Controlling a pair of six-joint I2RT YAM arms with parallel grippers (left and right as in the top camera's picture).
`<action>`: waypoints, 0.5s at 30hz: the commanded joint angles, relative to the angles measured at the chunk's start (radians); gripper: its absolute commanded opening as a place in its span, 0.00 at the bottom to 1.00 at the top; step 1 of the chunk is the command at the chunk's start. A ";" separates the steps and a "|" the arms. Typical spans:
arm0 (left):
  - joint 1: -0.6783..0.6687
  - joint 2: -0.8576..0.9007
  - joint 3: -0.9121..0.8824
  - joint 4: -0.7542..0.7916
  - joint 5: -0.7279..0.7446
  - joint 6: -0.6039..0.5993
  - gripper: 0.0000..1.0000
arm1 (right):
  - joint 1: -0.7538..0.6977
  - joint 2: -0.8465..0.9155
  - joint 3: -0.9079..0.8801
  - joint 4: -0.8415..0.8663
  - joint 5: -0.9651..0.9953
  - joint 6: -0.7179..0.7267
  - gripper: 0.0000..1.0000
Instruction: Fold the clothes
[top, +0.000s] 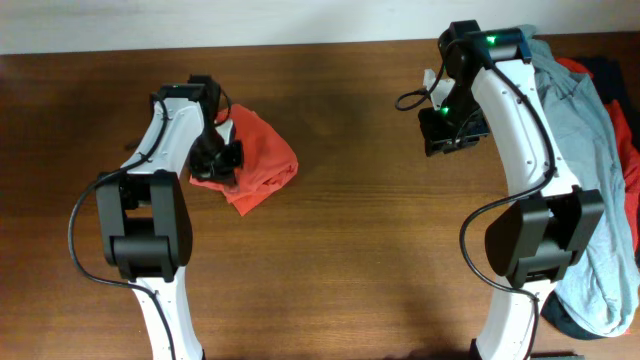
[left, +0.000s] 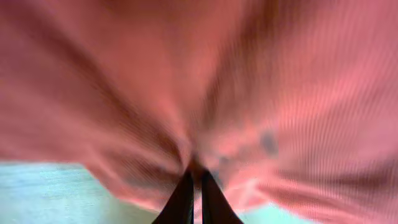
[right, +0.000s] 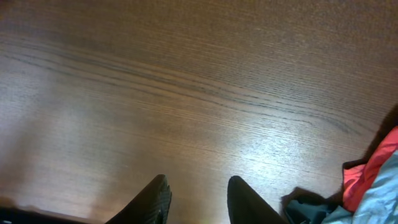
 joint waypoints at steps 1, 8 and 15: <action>-0.010 0.012 -0.006 -0.055 0.054 -0.015 0.05 | 0.002 -0.020 0.009 -0.002 0.002 0.007 0.36; -0.011 0.007 0.006 -0.092 0.055 0.054 0.00 | 0.002 -0.020 0.009 -0.006 0.002 0.007 0.36; 0.031 -0.115 0.068 0.027 -0.145 -0.153 0.35 | 0.002 -0.020 0.009 -0.006 0.002 0.006 0.36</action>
